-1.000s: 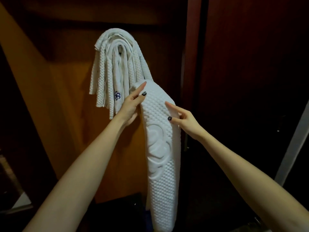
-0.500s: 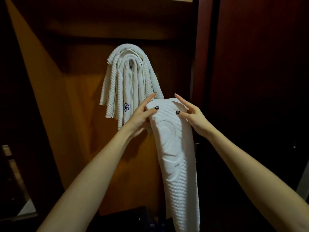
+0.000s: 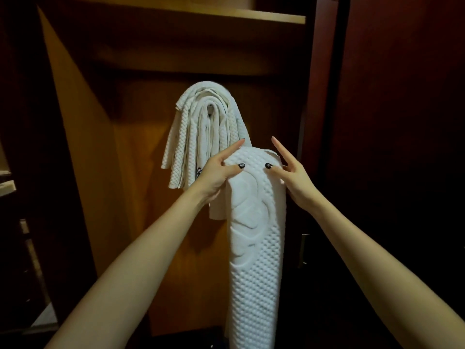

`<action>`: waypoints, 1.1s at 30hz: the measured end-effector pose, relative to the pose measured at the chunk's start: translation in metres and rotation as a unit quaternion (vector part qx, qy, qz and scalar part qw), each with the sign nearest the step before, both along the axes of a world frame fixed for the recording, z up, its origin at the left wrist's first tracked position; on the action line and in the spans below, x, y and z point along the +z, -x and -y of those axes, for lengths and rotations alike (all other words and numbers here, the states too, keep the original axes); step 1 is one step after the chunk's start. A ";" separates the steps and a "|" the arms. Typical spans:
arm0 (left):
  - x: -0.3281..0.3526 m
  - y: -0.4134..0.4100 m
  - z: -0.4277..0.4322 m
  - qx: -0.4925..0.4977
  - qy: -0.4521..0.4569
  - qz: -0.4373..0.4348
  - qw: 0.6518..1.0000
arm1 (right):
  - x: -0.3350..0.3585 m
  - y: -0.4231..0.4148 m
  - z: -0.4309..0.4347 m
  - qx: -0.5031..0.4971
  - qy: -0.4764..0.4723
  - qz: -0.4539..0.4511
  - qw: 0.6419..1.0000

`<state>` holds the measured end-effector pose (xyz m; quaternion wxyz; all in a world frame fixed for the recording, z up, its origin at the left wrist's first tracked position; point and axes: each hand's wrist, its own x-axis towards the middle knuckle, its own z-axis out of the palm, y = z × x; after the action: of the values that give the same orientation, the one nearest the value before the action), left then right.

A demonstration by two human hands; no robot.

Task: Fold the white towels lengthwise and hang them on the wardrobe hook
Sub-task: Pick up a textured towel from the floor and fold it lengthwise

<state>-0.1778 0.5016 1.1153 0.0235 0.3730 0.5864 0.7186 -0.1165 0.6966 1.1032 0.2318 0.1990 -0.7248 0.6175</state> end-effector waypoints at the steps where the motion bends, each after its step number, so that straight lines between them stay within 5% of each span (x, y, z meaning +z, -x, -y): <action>1: 0.004 0.002 0.000 0.011 0.007 -0.011 1.000 | -0.003 0.000 0.000 -0.003 0.000 -0.001 1.000; 10: 0.036 0.025 0.027 0.139 0.005 -0.122 0.983 | -0.050 0.013 0.022 0.036 -0.013 0.023 0.999; 16: 0.060 0.044 0.059 0.234 0.046 -0.173 0.956 | -0.040 0.041 0.039 -0.024 0.006 -0.020 1.000; 22: 0.064 0.065 0.078 0.268 -0.011 -0.185 0.946 | -0.038 0.061 0.046 0.015 -0.051 -0.021 0.998; 25: 0.067 0.076 0.078 0.273 0.036 -0.204 0.939 | -0.052 0.069 0.050 0.047 -0.016 -0.002 0.999; 33: 0.088 0.117 0.101 0.329 0.097 -0.275 0.898 | 0.002 0.110 0.037 -0.030 -0.104 -0.055 0.993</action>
<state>-0.2947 0.4008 1.2030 -0.3402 0.3375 0.7255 0.4940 -0.2261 0.6597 1.1051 0.2678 0.2336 -0.7772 0.5192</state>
